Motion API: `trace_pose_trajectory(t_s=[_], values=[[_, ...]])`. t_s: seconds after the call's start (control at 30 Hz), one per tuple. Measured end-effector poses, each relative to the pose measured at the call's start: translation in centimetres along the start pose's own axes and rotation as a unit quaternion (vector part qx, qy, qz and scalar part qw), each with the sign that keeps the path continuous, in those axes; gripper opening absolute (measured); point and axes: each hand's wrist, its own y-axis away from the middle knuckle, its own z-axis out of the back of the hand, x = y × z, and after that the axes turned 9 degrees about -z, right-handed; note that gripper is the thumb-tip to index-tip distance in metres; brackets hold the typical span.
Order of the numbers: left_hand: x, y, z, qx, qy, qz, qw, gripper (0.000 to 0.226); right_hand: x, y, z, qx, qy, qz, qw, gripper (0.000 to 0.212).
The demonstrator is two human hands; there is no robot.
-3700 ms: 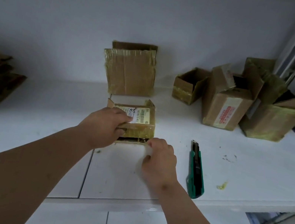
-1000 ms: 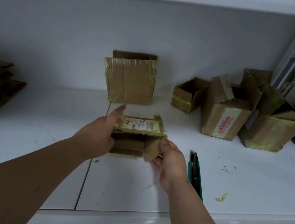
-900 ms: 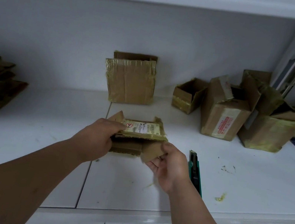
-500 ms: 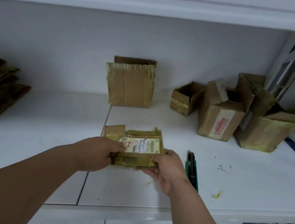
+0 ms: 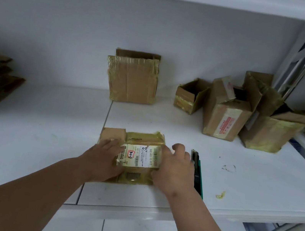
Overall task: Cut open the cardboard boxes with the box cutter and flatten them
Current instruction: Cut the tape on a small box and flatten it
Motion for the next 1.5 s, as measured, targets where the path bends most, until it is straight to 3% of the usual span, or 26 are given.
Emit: trace_pose_trajectory(t_s=[0.13, 0.23, 0.37, 0.5, 0.6, 0.7, 0.87, 1.0, 1.13, 1.3, 1.4, 1.5], values=[[0.1, -0.5, 0.4, 0.001, -0.049, 0.01, 0.999, 0.078, 1.2, -0.8, -0.8, 0.054, 0.034, 0.136, 0.989, 0.07], [0.0, -0.7, 0.7, 0.007, -0.062, 0.007, 0.998, 0.074, 1.5, -1.3, -1.8, 0.107, 0.032, 0.126, 0.986, 0.058], [-0.1, -1.6, 0.9, -0.057, -0.08, -0.001, 0.995, 0.059, 2.3, -2.6, -0.9, 0.035, 0.084, 0.117, 0.989, 0.038], [-0.2, -3.0, 0.8, -0.071, -0.042, -0.025, 0.996, 0.058, 2.4, -3.7, -1.9, -0.002, 0.092, 0.135, 0.987, 0.047], [-0.3, -3.1, 0.3, -0.066, -0.001, -0.005, 0.998, 0.068, 1.3, -4.7, -2.8, 0.042, 0.089, 0.137, 0.986, 0.063], [0.4, -3.3, -0.6, -0.045, -0.039, -0.001, 0.998, 0.085, 0.7, -5.4, -3.6, 0.071, 0.106, 0.118, 0.985, 0.077], [0.8, -3.8, -1.1, -0.021, -0.094, -0.02, 0.995, 0.102, 0.5, -5.8, -4.6, 0.05, 0.116, 0.101, 0.987, 0.093], [0.9, -3.8, -1.1, -0.022, -0.09, -0.018, 0.996, 0.106, 0.7, -6.0, -4.5, 0.07, 0.109, 0.081, 0.988, 0.086], [0.7, -4.1, -1.0, -0.011, -0.077, -0.005, 0.997, 0.127, 1.1, -6.4, -4.1, 0.074, 0.095, 0.07, 0.99, 0.09], [0.1, -3.7, 0.2, 0.019, -0.119, 0.003, 0.993, 0.108, 0.9, -5.9, -4.2, 0.065, 0.103, 0.074, 0.99, 0.087], [-0.7, -2.9, 0.4, -0.049, -0.199, 0.012, 0.979, 0.098, 0.9, -5.5, -4.2, 0.028, 0.125, 0.076, 0.989, 0.086], [-0.9, -2.6, -1.0, -0.077, -0.164, 0.007, 0.983, 0.119, 1.4, -4.8, -4.0, -0.003, 0.142, 0.069, 0.987, 0.082]])
